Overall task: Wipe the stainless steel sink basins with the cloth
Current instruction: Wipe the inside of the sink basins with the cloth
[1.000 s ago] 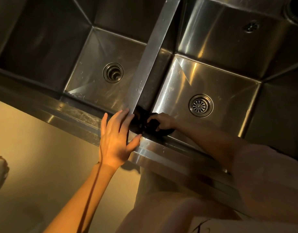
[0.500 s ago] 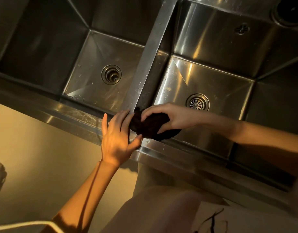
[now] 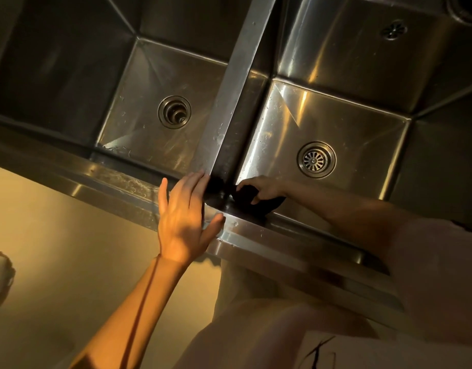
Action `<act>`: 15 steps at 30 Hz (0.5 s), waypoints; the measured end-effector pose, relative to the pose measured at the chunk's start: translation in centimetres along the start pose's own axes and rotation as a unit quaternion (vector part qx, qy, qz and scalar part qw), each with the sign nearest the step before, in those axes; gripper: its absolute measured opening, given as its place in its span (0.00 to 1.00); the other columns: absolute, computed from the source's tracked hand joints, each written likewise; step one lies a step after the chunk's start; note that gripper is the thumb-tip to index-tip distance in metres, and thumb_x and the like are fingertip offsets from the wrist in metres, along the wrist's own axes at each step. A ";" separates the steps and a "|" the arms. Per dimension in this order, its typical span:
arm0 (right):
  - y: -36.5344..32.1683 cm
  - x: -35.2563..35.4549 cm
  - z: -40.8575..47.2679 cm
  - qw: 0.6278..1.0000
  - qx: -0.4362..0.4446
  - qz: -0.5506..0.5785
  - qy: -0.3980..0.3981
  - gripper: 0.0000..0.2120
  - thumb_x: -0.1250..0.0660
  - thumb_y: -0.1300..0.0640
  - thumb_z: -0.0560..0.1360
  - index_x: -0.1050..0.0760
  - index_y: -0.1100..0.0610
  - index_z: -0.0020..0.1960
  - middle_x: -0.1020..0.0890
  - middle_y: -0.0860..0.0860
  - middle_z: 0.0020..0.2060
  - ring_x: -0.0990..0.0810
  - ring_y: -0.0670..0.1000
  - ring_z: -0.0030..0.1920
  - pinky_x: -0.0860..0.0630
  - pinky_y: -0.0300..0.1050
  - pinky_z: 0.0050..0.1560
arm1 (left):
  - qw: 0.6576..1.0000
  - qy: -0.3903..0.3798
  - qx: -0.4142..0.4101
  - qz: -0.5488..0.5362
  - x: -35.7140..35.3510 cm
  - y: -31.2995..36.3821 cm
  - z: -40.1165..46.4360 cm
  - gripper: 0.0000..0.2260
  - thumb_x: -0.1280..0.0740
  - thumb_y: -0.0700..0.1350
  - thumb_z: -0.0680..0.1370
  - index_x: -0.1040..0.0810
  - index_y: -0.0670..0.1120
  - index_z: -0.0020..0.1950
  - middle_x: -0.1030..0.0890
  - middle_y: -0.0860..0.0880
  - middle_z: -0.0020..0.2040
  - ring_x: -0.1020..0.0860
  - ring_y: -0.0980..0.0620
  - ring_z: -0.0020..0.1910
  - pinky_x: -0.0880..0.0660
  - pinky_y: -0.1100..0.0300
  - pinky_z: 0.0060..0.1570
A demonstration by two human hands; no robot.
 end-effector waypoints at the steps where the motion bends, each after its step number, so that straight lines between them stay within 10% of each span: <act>1: 0.4 -0.3 0.4 1.000 -0.011 -0.007 -0.001 0.30 0.28 0.64 0.70 0.32 0.52 0.69 0.27 0.54 0.66 0.30 0.56 0.66 0.35 0.44 0.60 | 1.000 0.002 -0.002 0.002 0.0 0.0 0.0 0.31 0.46 0.62 0.78 0.31 0.40 0.70 0.27 0.42 0.68 0.33 0.44 0.70 0.49 0.38 0.73; 15: -6.9 4.4 -13.7 0.985 0.143 0.095 0.015 0.28 0.27 0.65 0.70 0.29 0.51 0.66 0.28 0.43 0.64 0.30 0.41 0.64 0.33 0.35 0.65 | 0.999 -0.020 0.022 0.039 0.0 0.0 0.0 0.29 0.44 0.56 0.74 0.31 0.42 0.71 0.28 0.44 0.69 0.36 0.47 0.71 0.52 0.43 0.74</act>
Point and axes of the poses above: each hand's wrist, its own z-axis towards the middle knuckle, its own x-axis out of the back of the hand, y = z × x, the point moved 4 cm from there along z, towards the middle knuckle
